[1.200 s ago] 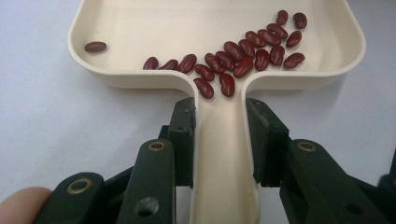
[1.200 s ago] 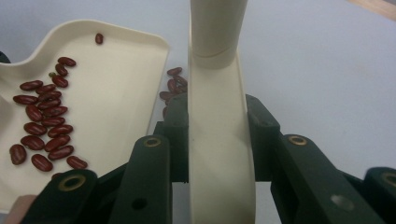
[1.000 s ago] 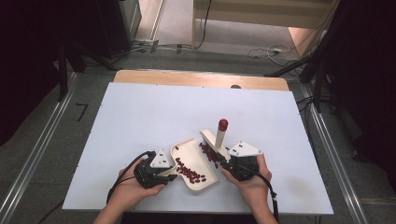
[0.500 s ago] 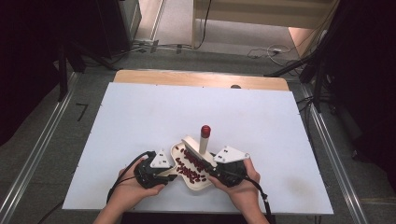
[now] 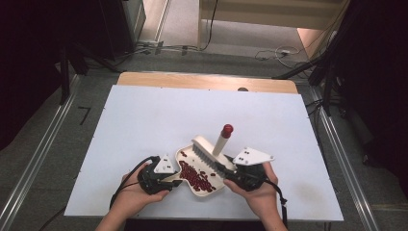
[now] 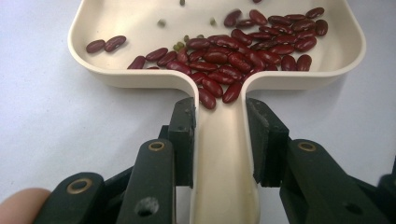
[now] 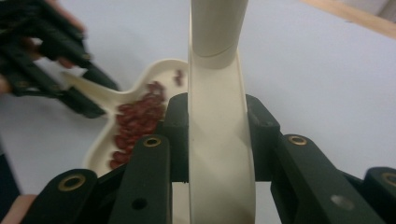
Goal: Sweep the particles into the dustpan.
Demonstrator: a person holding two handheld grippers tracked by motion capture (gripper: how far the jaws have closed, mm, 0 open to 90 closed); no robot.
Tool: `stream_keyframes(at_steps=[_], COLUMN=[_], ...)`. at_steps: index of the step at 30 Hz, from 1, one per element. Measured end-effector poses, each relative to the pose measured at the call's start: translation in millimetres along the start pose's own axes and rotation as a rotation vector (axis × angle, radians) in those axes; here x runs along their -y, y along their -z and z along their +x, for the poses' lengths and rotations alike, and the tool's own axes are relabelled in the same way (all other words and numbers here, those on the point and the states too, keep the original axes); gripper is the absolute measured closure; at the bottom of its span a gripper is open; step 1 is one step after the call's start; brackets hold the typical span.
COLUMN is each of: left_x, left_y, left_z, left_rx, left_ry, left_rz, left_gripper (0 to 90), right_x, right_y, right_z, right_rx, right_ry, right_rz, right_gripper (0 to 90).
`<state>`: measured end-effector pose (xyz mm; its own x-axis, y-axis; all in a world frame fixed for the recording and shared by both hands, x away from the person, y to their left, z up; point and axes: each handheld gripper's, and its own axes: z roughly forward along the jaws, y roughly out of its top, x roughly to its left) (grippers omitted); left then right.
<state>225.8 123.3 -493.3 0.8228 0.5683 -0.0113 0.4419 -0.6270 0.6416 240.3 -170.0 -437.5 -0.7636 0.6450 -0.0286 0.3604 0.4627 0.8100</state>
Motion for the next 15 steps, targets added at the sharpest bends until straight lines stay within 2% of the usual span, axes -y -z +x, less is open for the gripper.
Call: stream_keyframes(at_steps=[5, 11, 13, 15], left_x=[1.2, 3.7, 3.4, 3.2], left_y=[1.7, 3.5, 3.0, 2.4], left_z=[-0.9, -3.0, -3.1, -3.2], left_rx=[0.004, 0.013, 0.015, 0.017], left_ry=[-0.004, -0.013, -0.01, -0.003], left_rz=[0.003, 0.009, 0.011, 0.007], left_gripper=[66.5, 66.5, 66.5, 66.5], right_x=[12.3, 25.6, 26.3, 25.4], right_y=[8.1, 7.2, 3.5, -2.1], right_z=[-23.7, -36.6, -35.8, -32.6], right_rx=[0.09, 0.161, 0.195, 0.195], right_ry=[-0.065, -0.111, -0.096, -0.075], right_rz=[0.012, 0.059, 0.082, 0.097], right_gripper=[65.9, 65.9, 65.9, 65.8])
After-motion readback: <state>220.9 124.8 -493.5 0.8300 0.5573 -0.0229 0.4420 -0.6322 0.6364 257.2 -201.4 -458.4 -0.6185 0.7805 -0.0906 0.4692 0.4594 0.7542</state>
